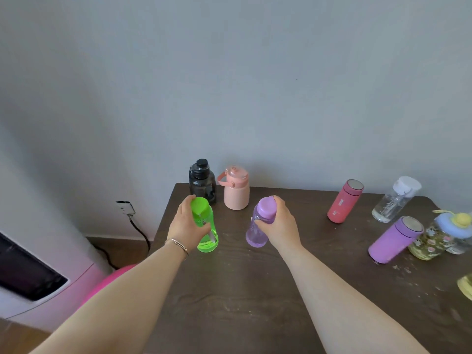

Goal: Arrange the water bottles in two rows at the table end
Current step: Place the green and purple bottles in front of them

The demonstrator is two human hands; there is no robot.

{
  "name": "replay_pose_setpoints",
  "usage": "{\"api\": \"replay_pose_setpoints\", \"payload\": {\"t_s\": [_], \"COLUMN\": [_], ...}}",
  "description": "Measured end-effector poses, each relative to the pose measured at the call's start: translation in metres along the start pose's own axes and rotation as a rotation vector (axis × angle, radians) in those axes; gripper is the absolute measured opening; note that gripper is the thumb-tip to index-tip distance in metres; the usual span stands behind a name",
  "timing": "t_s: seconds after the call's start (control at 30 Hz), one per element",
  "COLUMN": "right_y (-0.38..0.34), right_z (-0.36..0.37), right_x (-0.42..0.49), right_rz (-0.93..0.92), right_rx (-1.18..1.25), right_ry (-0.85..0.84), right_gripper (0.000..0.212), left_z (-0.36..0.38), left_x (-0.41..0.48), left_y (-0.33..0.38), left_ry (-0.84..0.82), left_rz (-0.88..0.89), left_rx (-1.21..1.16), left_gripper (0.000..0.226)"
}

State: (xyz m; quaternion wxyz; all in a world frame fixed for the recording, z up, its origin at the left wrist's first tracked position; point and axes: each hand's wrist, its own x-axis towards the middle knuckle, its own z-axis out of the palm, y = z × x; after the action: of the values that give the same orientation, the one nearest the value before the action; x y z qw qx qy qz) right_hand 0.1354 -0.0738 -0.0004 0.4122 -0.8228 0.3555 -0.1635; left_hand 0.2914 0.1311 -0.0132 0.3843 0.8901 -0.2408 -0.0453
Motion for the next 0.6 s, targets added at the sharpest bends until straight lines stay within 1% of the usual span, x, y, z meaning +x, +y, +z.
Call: {"api": "replay_pose_setpoints", "payload": {"t_s": [0.13, 0.27, 0.6], "right_y": [-0.022, -0.033, -0.030], "right_z": [0.031, 0.053, 0.091], "right_x": [0.004, 0.010, 0.055], "right_rz": [0.025, 0.063, 0.068], "right_rx": [-0.003, -0.008, -0.060], "right_ry": [0.041, 0.056, 0.008], "right_gripper": [0.083, 0.083, 0.077], "left_z": [-0.020, -0.028, -0.009], "left_x": [0.025, 0.044, 0.084], "left_y": [-0.025, -0.042, -0.060], "left_ry": [-0.058, -0.101, -0.156], "left_rz": [0.011, 0.021, 0.049], "left_rx": [0.023, -0.003, -0.024], "left_gripper": [0.085, 0.085, 0.085]}}
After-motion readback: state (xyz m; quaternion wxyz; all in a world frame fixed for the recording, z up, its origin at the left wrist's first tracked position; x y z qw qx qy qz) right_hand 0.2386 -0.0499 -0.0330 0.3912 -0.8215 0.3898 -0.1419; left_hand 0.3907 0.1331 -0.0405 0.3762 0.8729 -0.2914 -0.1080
